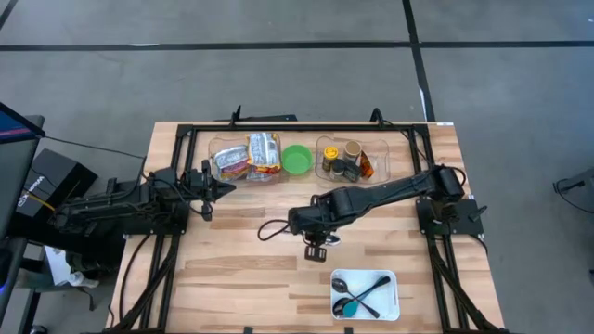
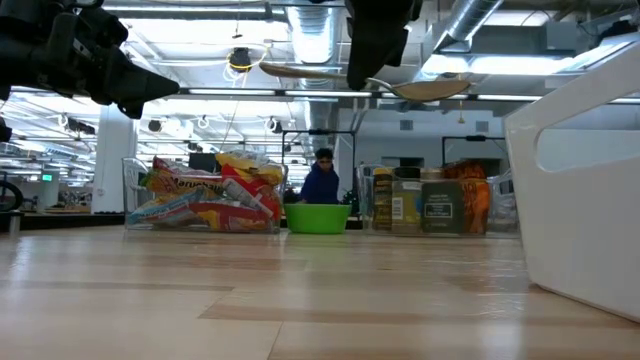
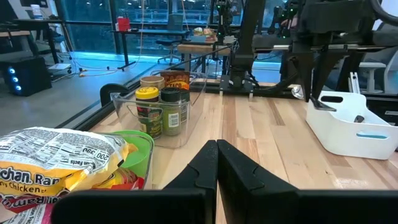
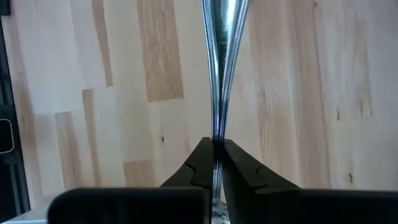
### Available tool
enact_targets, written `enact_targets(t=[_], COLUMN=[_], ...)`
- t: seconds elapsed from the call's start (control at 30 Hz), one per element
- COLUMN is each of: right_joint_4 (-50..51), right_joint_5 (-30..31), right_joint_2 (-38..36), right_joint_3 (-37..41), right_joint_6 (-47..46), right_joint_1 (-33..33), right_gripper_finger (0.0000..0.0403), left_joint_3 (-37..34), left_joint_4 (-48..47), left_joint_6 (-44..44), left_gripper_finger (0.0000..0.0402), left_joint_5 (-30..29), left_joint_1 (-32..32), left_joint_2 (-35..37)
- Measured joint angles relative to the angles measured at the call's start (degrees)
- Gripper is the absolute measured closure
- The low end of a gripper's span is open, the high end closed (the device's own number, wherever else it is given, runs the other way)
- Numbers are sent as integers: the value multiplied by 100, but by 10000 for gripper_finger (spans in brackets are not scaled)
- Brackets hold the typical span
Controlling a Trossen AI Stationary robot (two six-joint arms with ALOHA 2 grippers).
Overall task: Pick & Place Food Item
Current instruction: Put the silver spoon in the white bin
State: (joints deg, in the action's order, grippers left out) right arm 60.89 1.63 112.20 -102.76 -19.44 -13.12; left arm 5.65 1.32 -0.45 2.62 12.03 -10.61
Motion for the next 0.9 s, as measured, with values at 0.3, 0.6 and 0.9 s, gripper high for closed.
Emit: enact_targets(t=[0.3,0.6,0.9], right_joint_4=[-25,-3,89], right_joint_5=[-9,-206,-260], right_joint_2=[0,-2,-4], right_joint_3=[0,0,0], right_joint_6=[225,1142,2017], right_joint_1=[-38,-276,-923], right_gripper_finger=[394,394,394], left_joint_3=[0,0,0], left_joint_4=[0,0,-2], left_joint_6=[0,0,0], left_gripper_finger=[401,401,401], left_joint_5=[1,0,0], left_joint_1=[0,-2,-2], left_joint_2=[0,0,0])
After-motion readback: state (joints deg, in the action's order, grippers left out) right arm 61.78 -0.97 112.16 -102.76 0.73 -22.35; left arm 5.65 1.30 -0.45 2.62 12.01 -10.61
